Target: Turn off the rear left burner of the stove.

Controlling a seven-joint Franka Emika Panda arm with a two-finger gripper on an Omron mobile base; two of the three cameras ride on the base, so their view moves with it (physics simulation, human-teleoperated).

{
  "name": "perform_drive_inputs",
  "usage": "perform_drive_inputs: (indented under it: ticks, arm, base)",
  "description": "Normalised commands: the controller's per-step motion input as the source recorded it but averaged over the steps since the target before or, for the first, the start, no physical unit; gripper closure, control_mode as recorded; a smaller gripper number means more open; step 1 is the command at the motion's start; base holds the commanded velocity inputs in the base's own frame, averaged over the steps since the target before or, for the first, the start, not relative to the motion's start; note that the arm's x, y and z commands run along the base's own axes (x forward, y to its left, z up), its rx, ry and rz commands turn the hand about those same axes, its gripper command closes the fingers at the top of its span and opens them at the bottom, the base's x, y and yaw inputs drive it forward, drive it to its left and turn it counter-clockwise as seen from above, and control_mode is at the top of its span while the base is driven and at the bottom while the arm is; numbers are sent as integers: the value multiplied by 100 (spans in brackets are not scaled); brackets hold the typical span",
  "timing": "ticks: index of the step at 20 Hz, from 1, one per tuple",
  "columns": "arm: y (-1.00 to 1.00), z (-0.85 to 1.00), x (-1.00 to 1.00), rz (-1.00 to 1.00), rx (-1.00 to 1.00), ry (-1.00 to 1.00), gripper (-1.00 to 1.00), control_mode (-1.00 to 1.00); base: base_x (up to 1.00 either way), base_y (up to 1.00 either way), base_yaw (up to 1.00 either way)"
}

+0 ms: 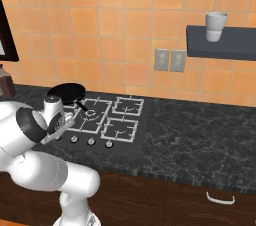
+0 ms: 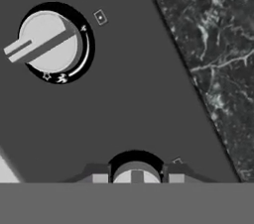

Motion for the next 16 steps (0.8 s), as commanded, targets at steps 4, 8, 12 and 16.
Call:
perform_drive_inputs:
  ticks: [4, 8, 12, 16]
  arm:
    - [12, -1, 10, -78, 11, 0, 100, -100]
    - [31, -2, 27, -80, 8, 0, 100, -100]
    - [49, 0, 27, -83, 3, 0, 100, -100]
    - [56, 0, 20, -83, 2, -1, 100, -100]
  base:
    - [0, 0, 0]
    - [0, 0, 0]
    - [0, 0, 0]
    - [0, 0, 0]
